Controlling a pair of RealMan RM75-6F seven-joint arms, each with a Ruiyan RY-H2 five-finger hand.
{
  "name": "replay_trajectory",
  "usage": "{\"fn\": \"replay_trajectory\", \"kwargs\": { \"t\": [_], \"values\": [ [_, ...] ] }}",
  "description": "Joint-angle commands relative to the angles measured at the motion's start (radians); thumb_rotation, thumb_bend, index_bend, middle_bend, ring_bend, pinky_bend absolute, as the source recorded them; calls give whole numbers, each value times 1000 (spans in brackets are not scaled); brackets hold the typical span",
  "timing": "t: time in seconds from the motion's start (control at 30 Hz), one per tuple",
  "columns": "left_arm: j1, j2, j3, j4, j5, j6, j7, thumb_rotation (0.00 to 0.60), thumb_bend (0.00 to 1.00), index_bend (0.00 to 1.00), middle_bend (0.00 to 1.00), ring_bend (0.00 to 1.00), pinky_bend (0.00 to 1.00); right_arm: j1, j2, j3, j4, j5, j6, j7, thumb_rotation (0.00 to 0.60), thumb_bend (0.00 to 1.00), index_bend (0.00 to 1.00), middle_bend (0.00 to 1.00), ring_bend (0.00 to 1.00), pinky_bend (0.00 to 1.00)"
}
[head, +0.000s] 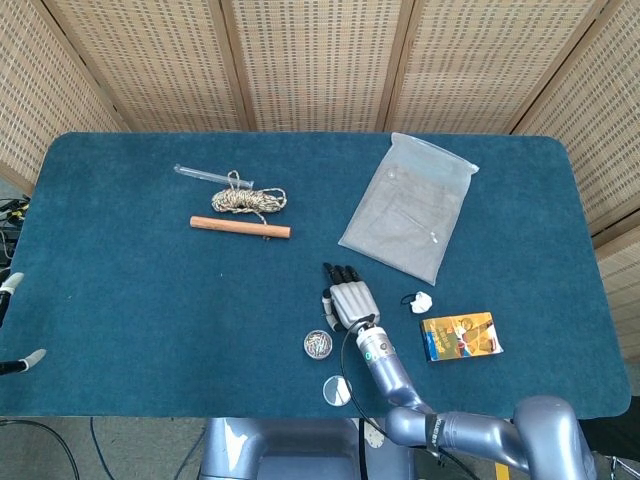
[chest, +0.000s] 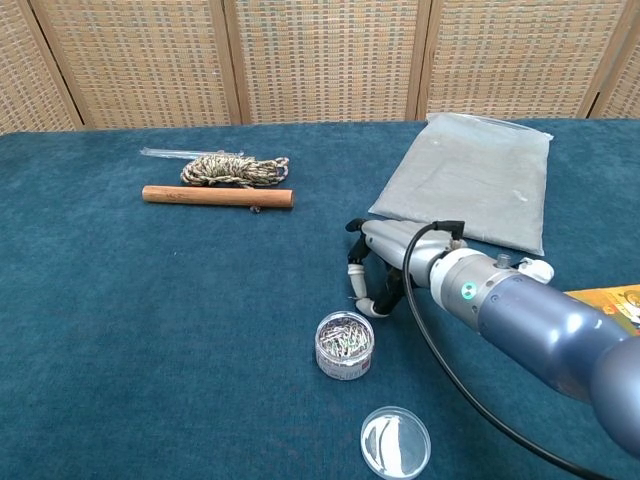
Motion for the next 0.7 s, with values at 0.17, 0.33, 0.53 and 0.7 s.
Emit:
{"fn": "replay_trajectory", "kwargs": {
  "t": [0.17, 0.33, 0.53, 0.7],
  "values": [
    [1, 2, -1, 0, -1, 2, -4, 600, 0, 0, 0, 0, 0, -4, 42, 22, -71, -28, 22, 15, 600, 360, 672, 0, 0, 6],
    [3, 4, 1, -3, 5, 6, -5, 600, 0, 0, 0, 0, 0, -13, 110, 24, -195, -64, 46, 12, 600, 360, 674, 0, 0, 6],
    [5, 6, 3, -6, 12, 12, -7, 600, 0, 0, 0, 0, 0, -23, 156, 2, -289, -87, 58, -3, 600, 360, 674, 0, 0, 6],
    [7, 5, 7, -8, 22, 15, -2, 600, 0, 0, 0, 0, 0, -26, 167, -43, -366, -108, 57, -23, 600, 360, 674, 0, 0, 6]
  ]
}}
